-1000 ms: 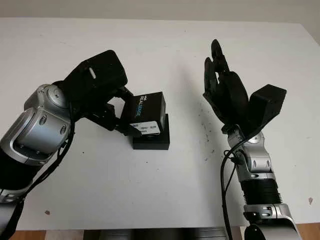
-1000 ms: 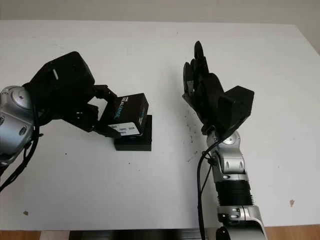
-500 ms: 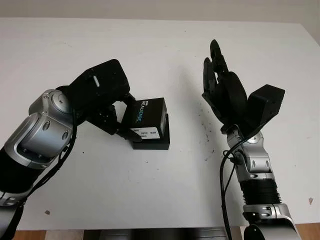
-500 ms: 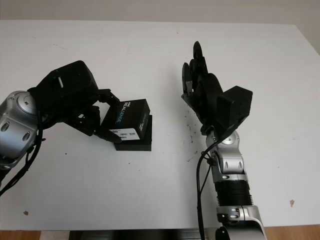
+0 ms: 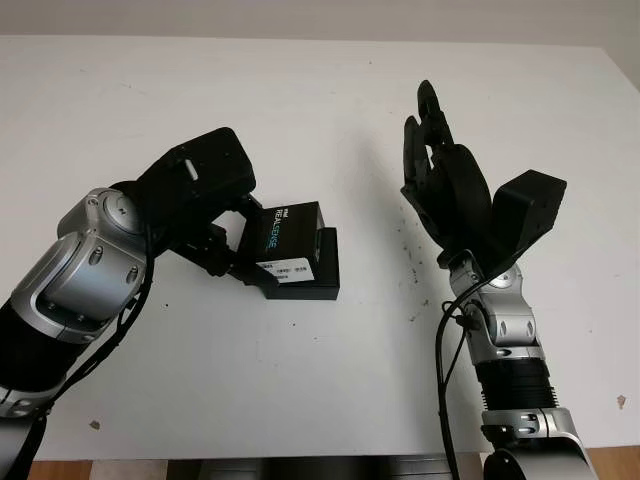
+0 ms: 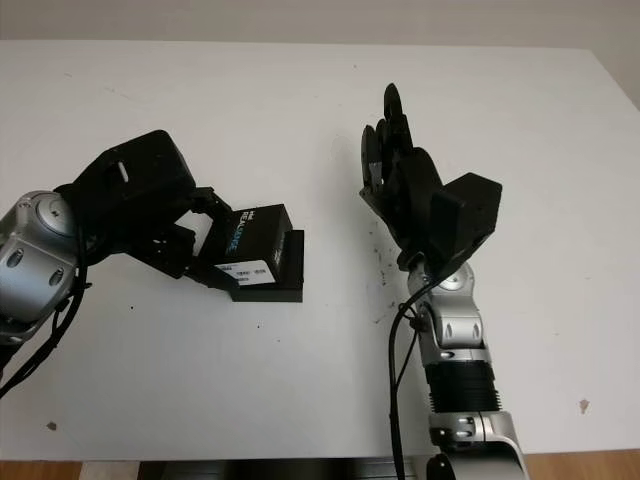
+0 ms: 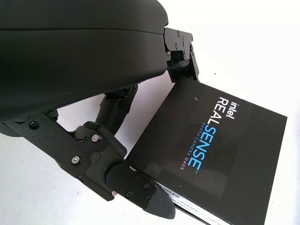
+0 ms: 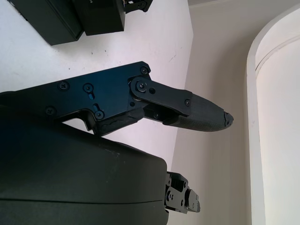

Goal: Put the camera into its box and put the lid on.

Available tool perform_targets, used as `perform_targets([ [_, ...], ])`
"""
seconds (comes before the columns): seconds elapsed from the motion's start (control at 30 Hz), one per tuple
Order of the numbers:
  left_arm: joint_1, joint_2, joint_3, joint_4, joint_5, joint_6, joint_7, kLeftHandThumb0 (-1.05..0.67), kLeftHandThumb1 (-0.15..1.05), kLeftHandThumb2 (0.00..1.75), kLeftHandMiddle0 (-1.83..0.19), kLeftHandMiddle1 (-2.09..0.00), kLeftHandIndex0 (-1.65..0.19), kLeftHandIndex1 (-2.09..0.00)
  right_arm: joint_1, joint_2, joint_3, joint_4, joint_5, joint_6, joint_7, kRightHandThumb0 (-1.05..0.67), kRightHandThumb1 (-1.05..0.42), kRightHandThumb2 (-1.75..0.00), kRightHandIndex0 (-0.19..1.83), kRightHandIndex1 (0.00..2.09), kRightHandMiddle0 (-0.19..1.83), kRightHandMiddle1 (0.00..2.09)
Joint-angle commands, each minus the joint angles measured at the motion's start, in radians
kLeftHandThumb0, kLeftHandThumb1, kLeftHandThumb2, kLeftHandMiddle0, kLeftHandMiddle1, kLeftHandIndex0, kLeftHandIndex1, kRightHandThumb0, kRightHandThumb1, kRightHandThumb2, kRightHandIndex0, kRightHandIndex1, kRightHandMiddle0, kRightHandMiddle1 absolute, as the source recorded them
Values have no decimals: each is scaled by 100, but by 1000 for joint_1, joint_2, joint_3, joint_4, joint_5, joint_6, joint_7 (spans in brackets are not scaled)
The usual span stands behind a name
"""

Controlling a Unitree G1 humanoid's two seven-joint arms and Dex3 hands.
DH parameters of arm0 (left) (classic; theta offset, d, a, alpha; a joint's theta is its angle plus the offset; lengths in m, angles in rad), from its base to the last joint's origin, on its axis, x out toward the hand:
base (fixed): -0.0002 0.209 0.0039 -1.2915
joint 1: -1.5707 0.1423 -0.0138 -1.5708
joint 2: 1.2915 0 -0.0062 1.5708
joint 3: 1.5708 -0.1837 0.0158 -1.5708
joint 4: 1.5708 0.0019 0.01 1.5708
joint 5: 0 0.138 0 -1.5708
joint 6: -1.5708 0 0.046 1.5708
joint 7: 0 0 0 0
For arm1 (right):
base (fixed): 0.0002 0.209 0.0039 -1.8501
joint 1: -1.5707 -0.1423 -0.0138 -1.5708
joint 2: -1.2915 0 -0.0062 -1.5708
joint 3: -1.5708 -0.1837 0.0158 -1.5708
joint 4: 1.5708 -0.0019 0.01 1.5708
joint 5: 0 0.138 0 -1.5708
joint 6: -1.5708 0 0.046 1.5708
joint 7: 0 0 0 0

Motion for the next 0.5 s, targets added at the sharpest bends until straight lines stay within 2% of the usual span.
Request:
perform_targets([
  [0.0,8,-3,-5,-25,-8,-5,0,-37,105,25,-54,-209,-40,-209,-1,6,-1,-7,3,-6,-2,-71,-105,-66,-19,0,-19,0],
  [0.13,4,-22,1,-41,-28,41,8,-37,105,24,-56,-209,-38,-209,2,9,1,-14,-3,-3,-6,-71,-105,-66,-19,0,-19,0],
  [0.17,6,-27,3,-46,-31,48,13,-37,105,23,-42,-209,-35,-206,3,10,2,-15,-3,-4,-8,-70,-105,-66,-19,0,-19,0],
  [0.2,5,-30,1,-51,-33,58,18,-37,105,23,-37,-209,-34,-205,3,12,1,-15,-3,-7,-9,-70,-105,-66,-19,0,-19,0],
  [0.37,12,-38,-7,-66,-49,62,36,-35,105,24,-28,-206,-30,-202,6,22,2,-19,2,-6,-11,-68,-105,-66,-19,0,-19,0],
  [0.47,14,-43,-9,-66,-60,54,39,-34,105,25,-38,-209,-28,-205,7,24,1,-13,3,-13,-7,-66,-105,-68,-19,0,-19,0],
])
